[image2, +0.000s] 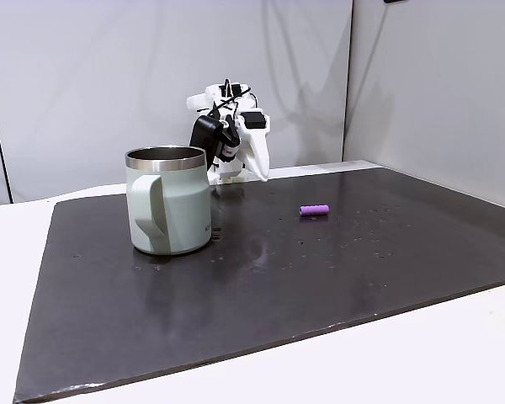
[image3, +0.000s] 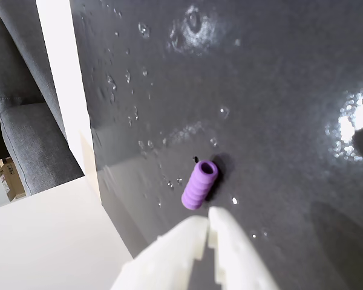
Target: Grasp a pengrip and put it in the cup.
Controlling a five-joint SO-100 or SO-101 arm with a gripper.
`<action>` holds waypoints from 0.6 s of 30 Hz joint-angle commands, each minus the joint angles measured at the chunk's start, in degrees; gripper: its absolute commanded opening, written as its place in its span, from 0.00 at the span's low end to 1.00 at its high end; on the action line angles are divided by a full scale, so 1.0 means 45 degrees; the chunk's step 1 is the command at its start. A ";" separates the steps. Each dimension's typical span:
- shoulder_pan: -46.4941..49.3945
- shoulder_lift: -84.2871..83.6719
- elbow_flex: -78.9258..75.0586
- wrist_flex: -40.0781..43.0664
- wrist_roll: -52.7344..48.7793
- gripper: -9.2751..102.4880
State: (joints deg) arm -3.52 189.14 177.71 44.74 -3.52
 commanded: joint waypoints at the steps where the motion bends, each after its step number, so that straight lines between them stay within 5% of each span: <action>1: 0.0000 0.0195 -0.0039 -0.0098 0.0098 0.08; 18: -0.0059 0.0156 -0.1738 0.0625 0.0391 0.08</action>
State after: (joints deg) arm -3.52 189.14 176.22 46.58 -3.16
